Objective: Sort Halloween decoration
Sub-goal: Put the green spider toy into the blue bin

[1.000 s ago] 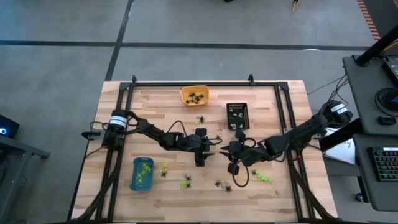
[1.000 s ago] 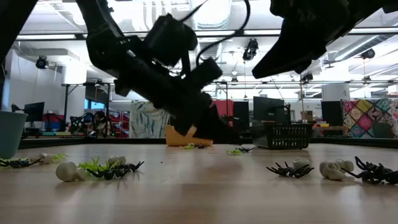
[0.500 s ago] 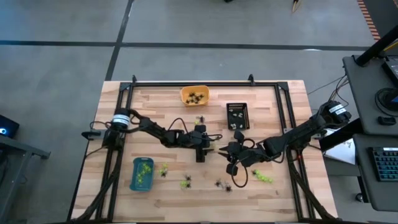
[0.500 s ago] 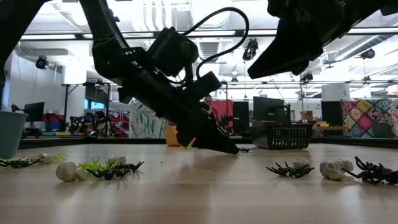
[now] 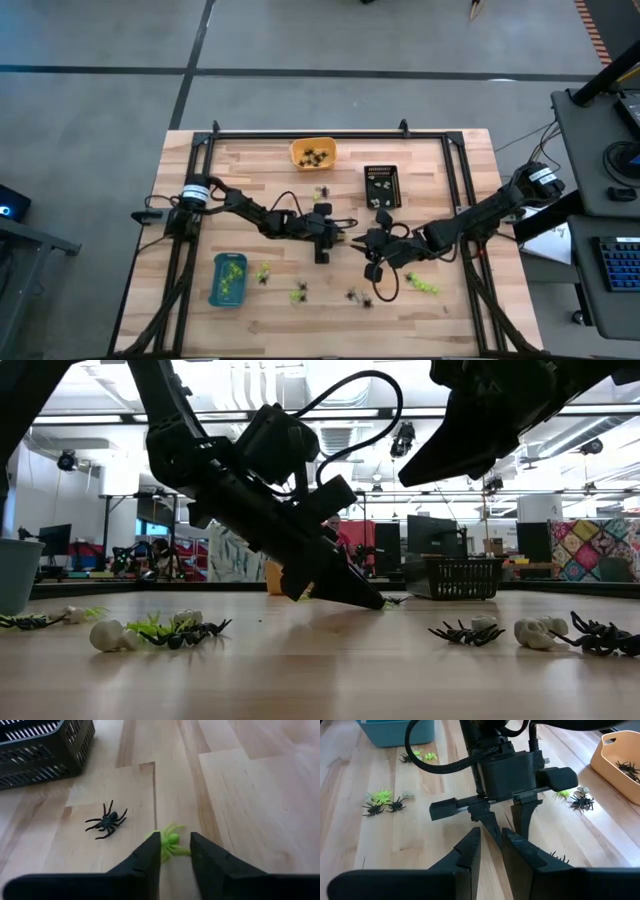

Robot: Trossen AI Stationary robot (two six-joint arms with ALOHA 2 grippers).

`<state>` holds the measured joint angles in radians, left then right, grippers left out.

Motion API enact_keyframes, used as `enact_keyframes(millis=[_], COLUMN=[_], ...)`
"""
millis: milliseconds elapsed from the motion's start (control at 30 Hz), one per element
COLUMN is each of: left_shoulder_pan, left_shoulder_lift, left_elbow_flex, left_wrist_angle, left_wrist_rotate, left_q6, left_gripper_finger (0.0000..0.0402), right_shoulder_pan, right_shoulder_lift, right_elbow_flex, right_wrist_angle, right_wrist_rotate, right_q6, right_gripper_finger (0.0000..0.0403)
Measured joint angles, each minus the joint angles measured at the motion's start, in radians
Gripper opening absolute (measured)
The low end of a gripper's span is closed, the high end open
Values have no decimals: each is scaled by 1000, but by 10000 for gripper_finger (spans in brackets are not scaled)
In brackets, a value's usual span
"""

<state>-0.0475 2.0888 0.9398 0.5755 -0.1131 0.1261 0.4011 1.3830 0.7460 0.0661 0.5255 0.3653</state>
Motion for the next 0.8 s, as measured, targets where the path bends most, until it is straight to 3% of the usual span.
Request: enact_keyframes(millis=[267, 800], left_shoulder_pan=[2, -22], left_shoulder_lift=[-4, -140], left_elbow_flex=[0, -48], left_wrist_angle=[-8, -64], left_wrist_rotate=[-14, -8], left_q6=[1, -7], left_gripper_finger=[6, 0], right_shoulder_pan=[0, 0], right_shoulder_lift=[0, -6], right_elbow_flex=[0, 0], right_wrist_angle=[0, -6], right_wrist_rotate=[0, -1], right_q6=[0, -12], right_gripper_finger=[64, 68])
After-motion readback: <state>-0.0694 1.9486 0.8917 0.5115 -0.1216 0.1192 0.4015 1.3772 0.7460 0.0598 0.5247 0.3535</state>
